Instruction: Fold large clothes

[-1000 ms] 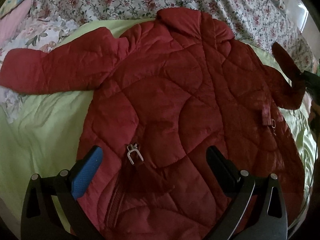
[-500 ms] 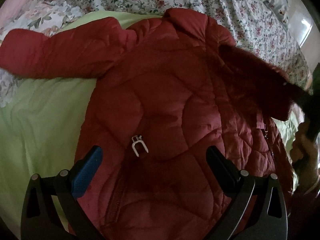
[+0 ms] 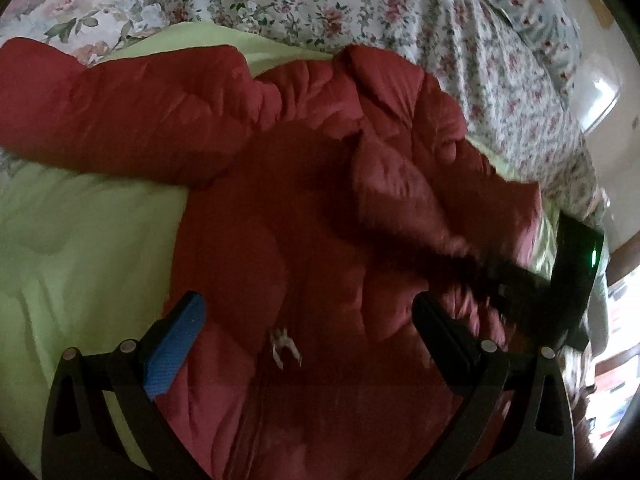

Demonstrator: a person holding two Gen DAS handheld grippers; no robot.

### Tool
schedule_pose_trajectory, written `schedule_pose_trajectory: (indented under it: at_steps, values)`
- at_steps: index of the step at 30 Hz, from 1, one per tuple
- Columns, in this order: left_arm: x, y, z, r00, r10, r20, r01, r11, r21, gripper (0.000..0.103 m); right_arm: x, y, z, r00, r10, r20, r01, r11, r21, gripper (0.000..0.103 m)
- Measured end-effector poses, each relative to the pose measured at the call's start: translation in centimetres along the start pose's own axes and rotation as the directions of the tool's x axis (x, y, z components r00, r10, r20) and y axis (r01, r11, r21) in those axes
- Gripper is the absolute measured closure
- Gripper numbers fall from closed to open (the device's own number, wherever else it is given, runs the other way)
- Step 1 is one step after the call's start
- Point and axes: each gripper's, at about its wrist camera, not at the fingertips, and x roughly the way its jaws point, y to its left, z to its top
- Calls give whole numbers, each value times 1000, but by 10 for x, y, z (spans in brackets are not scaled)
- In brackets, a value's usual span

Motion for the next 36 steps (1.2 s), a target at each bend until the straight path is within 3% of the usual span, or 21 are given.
schedule_pose_trajectory:
  at_steps: [8, 10, 12, 13, 14, 18, 22, 25, 29, 33, 36]
  values:
    - [61, -7, 56, 994, -77, -75, 71, 995, -72, 0, 2, -7, -1, 998, 49, 26, -50, 998, 43, 84]
    - [75, -13, 63, 993, -85, -86, 80, 995, -58, 13, 1, -8, -2, 998, 55, 31, -56, 997, 51, 84]
    - [88, -18, 66, 989, -91, -119, 86, 995, -47, 45, 2, -8, -3, 998, 52, 31, -53, 997, 54, 83]
    - [93, -19, 67, 984, -113, -134, 108, 993, -50, 54, 2, -8, -3, 998, 49, 30, -50, 997, 54, 83]
    - [98, -21, 67, 979, -141, -148, 134, 990, -52, 71, 1, -8, -4, 999, 42, 27, -44, 998, 52, 82]
    - [93, -25, 69, 985, -132, -114, 132, 991, -5, 89, -2, -8, -9, 999, 31, 15, -32, 998, 58, 78]
    - [76, -20, 68, 997, -57, -43, 60, 997, 58, 92, -22, -15, -18, 998, 40, 46, -44, 995, 93, 63]
    - [61, -6, 69, 1000, -8, 14, 7, 998, 61, 92, -40, -26, -19, 996, -1, 91, -12, 990, 137, 61]
    - [51, 13, 71, 996, 39, 80, -43, 998, 53, 92, -66, -52, -13, 973, -147, 175, 109, 971, 214, 60]
    - [61, 9, 66, 991, 95, 95, -104, 991, 84, 92, -69, -78, -4, 948, -270, 170, 215, 934, 285, 54]
    - [67, 1, 60, 983, 150, 108, -163, 980, 119, 85, -50, -100, -2, 951, -292, 98, 246, 911, 331, 54]
